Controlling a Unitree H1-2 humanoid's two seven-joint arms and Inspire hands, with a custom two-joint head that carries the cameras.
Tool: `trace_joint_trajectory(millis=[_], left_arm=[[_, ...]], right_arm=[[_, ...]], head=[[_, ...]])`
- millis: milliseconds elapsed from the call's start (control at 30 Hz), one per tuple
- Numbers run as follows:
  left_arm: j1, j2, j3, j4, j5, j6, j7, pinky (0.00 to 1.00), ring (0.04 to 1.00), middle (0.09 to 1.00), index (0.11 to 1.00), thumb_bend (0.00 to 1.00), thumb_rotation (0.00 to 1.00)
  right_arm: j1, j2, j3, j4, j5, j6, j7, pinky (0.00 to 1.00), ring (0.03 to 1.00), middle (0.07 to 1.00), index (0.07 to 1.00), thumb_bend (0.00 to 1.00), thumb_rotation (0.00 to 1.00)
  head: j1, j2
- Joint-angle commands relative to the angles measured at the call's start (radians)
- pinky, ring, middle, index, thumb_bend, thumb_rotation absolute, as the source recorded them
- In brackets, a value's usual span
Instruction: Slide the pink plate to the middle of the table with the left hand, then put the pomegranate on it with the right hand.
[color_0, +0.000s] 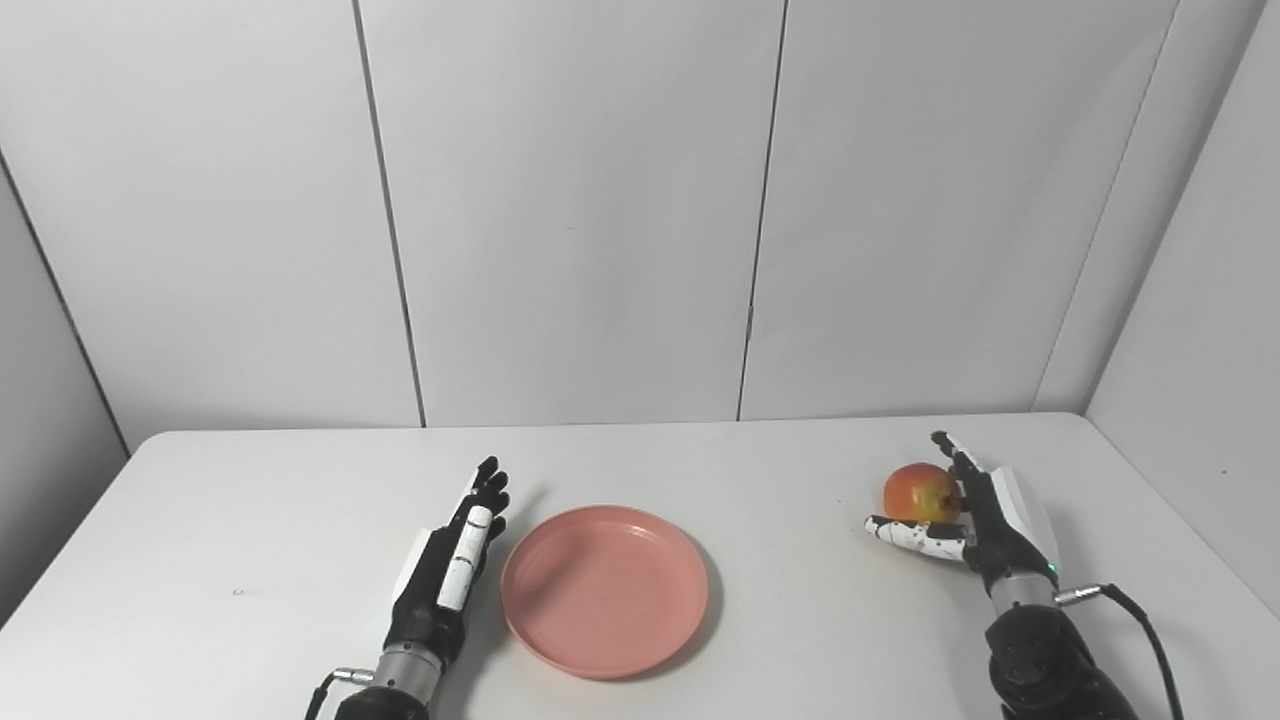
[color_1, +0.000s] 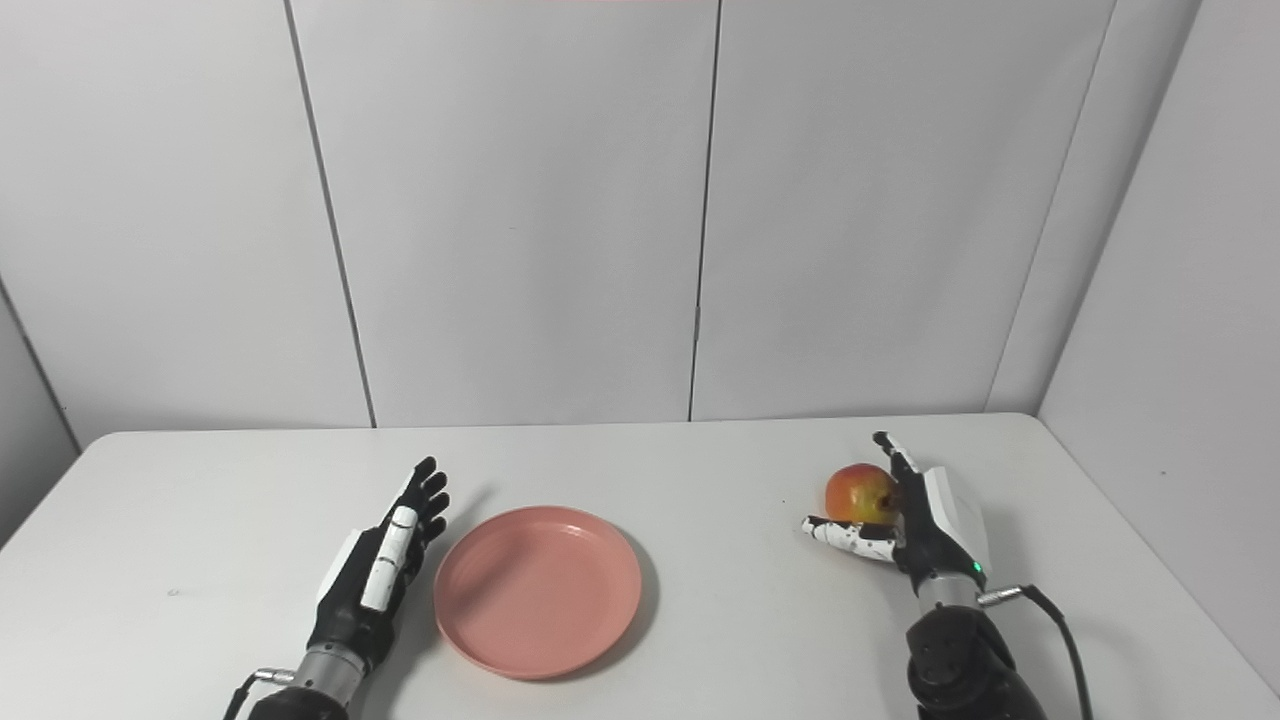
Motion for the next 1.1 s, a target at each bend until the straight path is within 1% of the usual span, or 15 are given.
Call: trace_joint_trajectory(millis=[0,133,233,300,367,433,500,533,567,700,800,1067], left_arm=[[0.019,0.008,0.005,0.0,-0.015,-0.01,-0.007,0.97,0.982,0.988,0.983,0.6,1.0],[0.023,0.006,0.003,-0.008,-0.014,-0.002,-0.004,0.97,0.981,0.987,0.982,0.59,1.0],[0.024,0.006,0.002,-0.007,-0.01,-0.009,-0.002,0.98,0.982,0.986,0.981,0.6,1.0],[0.025,0.005,0.002,-0.008,-0.01,-0.007,0.0,0.97,0.979,0.983,0.977,0.59,1.0],[0.025,0.005,0.002,-0.009,-0.011,-0.006,-0.002,0.97,0.98,0.984,0.978,0.59,1.0],[0.024,0.006,0.003,-0.008,-0.013,-0.005,-0.003,0.97,0.98,0.982,0.977,0.59,1.0],[0.024,0.006,0.003,-0.01,-0.013,-0.004,-0.002,0.97,0.979,0.98,0.975,0.6,1.0],[0.024,0.006,0.004,-0.012,-0.014,-0.002,-0.002,0.97,0.979,0.98,0.974,0.6,1.0],[0.025,0.006,0.004,-0.014,-0.014,0.0,-0.004,0.97,0.98,0.981,0.975,0.6,1.0],[0.025,0.008,0.004,-0.014,-0.014,-0.004,-0.006,0.97,0.978,0.983,0.978,0.59,1.0],[0.025,0.007,0.004,-0.016,-0.019,0.003,-0.01,0.97,0.983,0.987,0.982,0.59,1.0],[0.022,0.005,0.004,-0.008,-0.016,-0.001,-0.007,0.97,0.981,0.987,0.982,0.6,1.0]], right_arm=[[-0.052,-0.026,-0.005,-0.002,0.002,-0.014,-0.028,0.72,0.845,0.895,0.875,0.83,0.23],[-0.052,-0.019,-0.006,0.033,0.003,-0.067,-0.08,0.71,0.823,0.868,0.85,0.81,0.2],[-0.055,-0.012,-0.008,0.076,0.003,-0.121,-0.147,0.68,0.781,0.816,0.808,0.78,0.13],[-0.059,-0.009,-0.004,0.105,-0.006,-0.155,-0.197,0.65,0.729,0.76,0.763,0.73,0.07],[-0.065,-0.004,-0.005,0.132,-0.012,-0.182,-0.251,0.63,0.707,0.739,0.743,0.71,0.05],[-0.071,0.003,-0.007,0.154,-0.015,-0.207,-0.301,0.58,0.664,0.696,0.704,0.68,0.01],[-0.077,0.007,-0.006,0.178,-0.019,-0.227,-0.349,0.54,0.629,0.666,0.68,0.66,0.0],[-0.079,0.008,-0.004,0.187,-0.023,-0.231,-0.369,0.51,0.591,0.634,0.556,0.56,0.08],[-0.081,0.009,-0.001,0.197,-0.029,-0.24,-0.394,0.47,0.556,0.551,0.526,0.53,0.05],[-0.09,0.009,0.009,0.231,-0.044,-0.282,-0.474,0.42,0.504,0.47,0.518,0.52,0.0],[-0.094,0.013,0.006,0.247,-0.029,-0.314,-0.5,0.43,0.508,0.472,0.51,0.52,0.0],[-0.098,0.015,0.008,0.263,-0.019,-0.337,-0.517,0.43,0.507,0.473,0.511,0.52,0.0]], head=[[0.002,0.0],[0.003,0.0],[0.005,-0.002],[0.005,0.0],[0.003,0.0],[0.001,0.003],[0.001,0.003],[0.0,0.004],[0.0,0.004],[-0.002,0.004],[-0.001,0.004],[0.002,0.001]])
